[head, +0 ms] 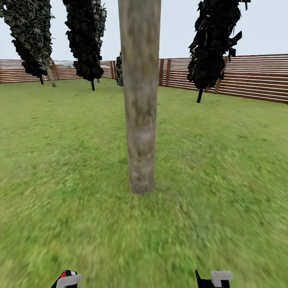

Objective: In the garden, pick up the pesticide atomizer on the floor and spray pesticide onto both trees until each tree trunk is fully covered.

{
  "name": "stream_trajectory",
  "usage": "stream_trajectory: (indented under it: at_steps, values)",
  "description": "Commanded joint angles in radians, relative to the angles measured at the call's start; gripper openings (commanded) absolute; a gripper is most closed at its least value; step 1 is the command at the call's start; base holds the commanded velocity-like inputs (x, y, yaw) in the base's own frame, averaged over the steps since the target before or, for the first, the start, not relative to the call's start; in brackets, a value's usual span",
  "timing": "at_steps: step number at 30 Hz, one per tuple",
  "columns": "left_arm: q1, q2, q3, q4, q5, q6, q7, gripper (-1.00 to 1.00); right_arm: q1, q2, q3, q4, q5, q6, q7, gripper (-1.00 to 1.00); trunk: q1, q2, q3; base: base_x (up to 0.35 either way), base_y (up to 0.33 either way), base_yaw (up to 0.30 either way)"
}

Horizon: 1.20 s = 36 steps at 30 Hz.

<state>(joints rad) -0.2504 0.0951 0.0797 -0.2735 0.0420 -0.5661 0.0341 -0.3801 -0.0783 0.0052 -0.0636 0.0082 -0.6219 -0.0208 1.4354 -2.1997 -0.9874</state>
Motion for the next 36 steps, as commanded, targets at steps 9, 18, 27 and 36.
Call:
stream_trajectory:
  at_steps: [9, 18, 27, 36]
  values:
    - [0.000, 0.000, 0.000, 0.000, 0.004, -0.003, 0.000, -1.00, -0.001, -0.002, 0.001, 0.001, 0.001, -0.002, -0.002, 1.00, 0.000, 0.000, -0.001, 0.286, -0.172, 0.000]
    - [0.000, 0.000, 0.000, 0.000, 0.004, -0.003, 0.000, -1.00, -0.001, -0.005, 0.001, 0.001, 0.001, -0.002, -0.002, 1.00, 0.000, 0.000, -0.001, 0.292, -0.172, 0.000]
    - [-0.008, 0.032, -0.008, -0.013, -0.059, 0.001, -0.045, -1.00, -0.002, 0.001, 0.132, -0.028, 0.052, 0.002, 0.006, 1.00, 0.000, 0.000, -0.001, 0.071, -0.034, 0.000]
    - [-0.017, 0.110, -0.010, -0.178, -0.292, 0.065, -0.290, -1.00, -0.012, -0.003, 0.351, -0.325, 0.375, 0.292, 0.246, 1.00, 0.000, 0.000, -0.001, 0.000, 0.000, 0.000]
